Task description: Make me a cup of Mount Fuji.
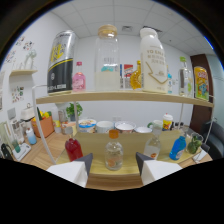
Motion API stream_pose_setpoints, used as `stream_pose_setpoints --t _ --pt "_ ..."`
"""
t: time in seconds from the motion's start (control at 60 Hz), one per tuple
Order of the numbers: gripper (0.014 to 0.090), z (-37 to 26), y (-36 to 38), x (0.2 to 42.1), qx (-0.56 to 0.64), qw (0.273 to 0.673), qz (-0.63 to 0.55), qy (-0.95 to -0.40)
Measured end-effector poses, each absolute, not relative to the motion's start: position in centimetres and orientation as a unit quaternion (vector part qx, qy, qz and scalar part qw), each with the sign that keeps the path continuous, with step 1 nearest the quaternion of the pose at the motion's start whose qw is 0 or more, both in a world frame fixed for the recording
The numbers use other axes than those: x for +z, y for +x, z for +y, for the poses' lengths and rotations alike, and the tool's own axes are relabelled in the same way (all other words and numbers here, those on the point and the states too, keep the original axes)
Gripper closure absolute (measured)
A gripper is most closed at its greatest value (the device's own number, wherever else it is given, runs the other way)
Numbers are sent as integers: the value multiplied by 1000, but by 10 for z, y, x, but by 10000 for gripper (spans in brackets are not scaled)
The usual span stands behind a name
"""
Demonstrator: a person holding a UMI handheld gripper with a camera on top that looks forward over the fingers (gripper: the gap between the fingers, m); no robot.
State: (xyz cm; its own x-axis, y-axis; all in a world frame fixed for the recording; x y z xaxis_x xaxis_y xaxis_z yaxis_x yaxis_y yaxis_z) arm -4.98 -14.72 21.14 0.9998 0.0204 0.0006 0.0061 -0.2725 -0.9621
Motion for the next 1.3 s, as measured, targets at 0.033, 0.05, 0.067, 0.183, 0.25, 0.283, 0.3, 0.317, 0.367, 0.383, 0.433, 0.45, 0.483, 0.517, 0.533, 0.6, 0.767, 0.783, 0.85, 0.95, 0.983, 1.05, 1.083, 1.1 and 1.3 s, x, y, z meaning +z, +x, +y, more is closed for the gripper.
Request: stream_pose_setpoints --t 0.033,0.05,0.067,0.183,0.25,0.283,0.3,0.317,0.367,0.383,0.433,0.45,0.483,0.517,0.533,0.6,0.767,0.783,0.85,0.95,0.983,1.05,1.083,1.1,1.3 --pt "277 -137 -51 206 5 604 -10 -797" --pt "297 -130 -51 204 4 602 -11 -798" --pt "316 -126 -50 202 3 601 -11 -799" --pt "508 -108 -47 186 -7 596 -9 -803" --pt "625 -105 -46 183 -9 597 -9 -802" --pt "675 -103 -48 183 -5 599 -10 -801" --pt "675 -102 -48 184 -5 600 -9 -800" --pt "676 -102 -48 183 -7 601 -8 -799" --pt "679 -102 -48 184 -8 603 -8 -798" --pt "681 -103 -48 184 -8 602 -9 -798" --pt "685 -103 -49 184 -6 599 -10 -800" --pt "687 -104 -50 184 -5 599 -11 -801" --pt "688 -105 -52 186 -1 600 -13 -800" --pt "690 -107 -52 188 -4 602 -15 -798" --pt "689 -108 -52 190 -5 602 -17 -798" --pt "694 -113 -55 199 -4 607 -23 -794" --pt "694 -143 -63 220 8 622 -32 -783" --pt "693 -146 -64 220 9 621 -33 -783" --pt "695 -162 -67 216 20 619 -31 -784" --pt "694 -186 -68 191 29 600 -19 -799" --pt "694 -194 -69 181 37 591 -13 -806" --pt "695 -207 -71 161 58 574 6 -817" --pt "694 -212 -72 153 74 566 18 -821" --pt "694 -214 -73 149 82 562 27 -823" --pt "694 -220 -80 135 247 510 179 -804"
